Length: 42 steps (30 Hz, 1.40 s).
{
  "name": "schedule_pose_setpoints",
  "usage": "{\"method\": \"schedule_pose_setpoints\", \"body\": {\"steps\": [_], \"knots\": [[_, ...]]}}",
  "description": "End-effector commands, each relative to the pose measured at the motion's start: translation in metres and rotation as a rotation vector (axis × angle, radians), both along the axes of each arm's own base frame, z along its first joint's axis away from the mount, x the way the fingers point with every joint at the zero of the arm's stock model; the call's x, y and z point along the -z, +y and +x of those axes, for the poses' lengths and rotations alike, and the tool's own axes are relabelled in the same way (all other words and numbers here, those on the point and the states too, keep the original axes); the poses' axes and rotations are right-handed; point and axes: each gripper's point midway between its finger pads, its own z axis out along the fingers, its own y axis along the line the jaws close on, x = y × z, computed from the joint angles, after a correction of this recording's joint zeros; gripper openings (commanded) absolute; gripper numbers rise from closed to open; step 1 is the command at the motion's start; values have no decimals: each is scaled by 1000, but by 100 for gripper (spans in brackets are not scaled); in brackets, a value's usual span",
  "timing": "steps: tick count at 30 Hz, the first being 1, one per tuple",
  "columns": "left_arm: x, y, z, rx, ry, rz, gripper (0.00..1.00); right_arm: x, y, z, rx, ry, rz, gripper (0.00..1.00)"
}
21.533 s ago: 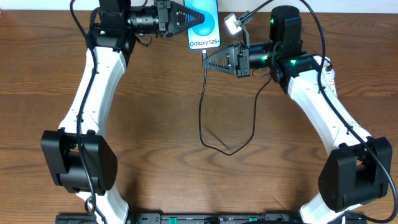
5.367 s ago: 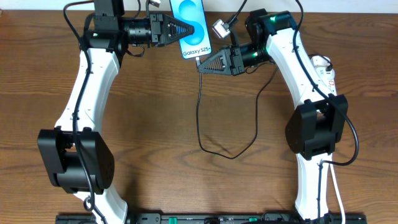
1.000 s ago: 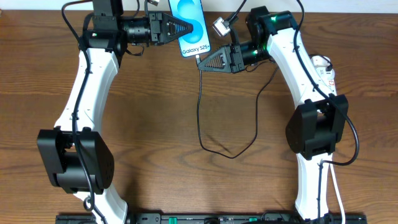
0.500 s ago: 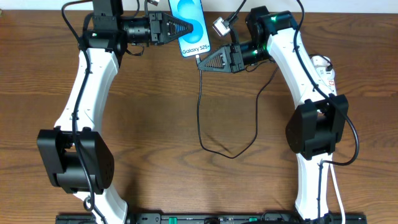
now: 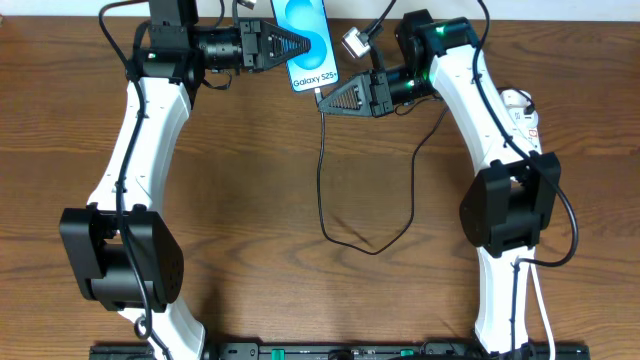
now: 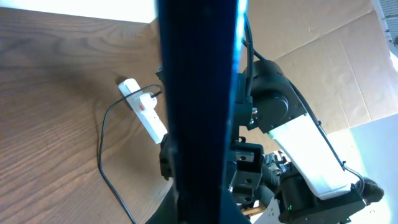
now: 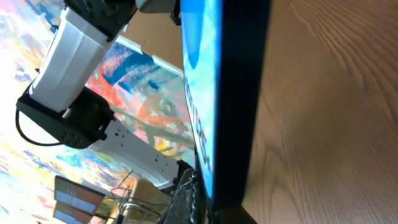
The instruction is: Plug charger to phone and switch on socket
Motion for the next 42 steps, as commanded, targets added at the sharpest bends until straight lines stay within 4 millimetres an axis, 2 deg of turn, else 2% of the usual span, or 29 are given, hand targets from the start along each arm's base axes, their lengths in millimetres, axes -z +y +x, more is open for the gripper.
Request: {"method": "schedule_pose_setpoints", "body": {"steps": [1,37,42], "knots": [[-17,-2,-10,40,-52,-19,7,-33,-2,-7,0,-47,69,1],[-22,-4,-19,94,-54,-48,7,-34,0,5,7,-8,58,1],[-23,-4,-22,107,-54,-56,7,-27,-1,7,16,-24,20,1]]}}
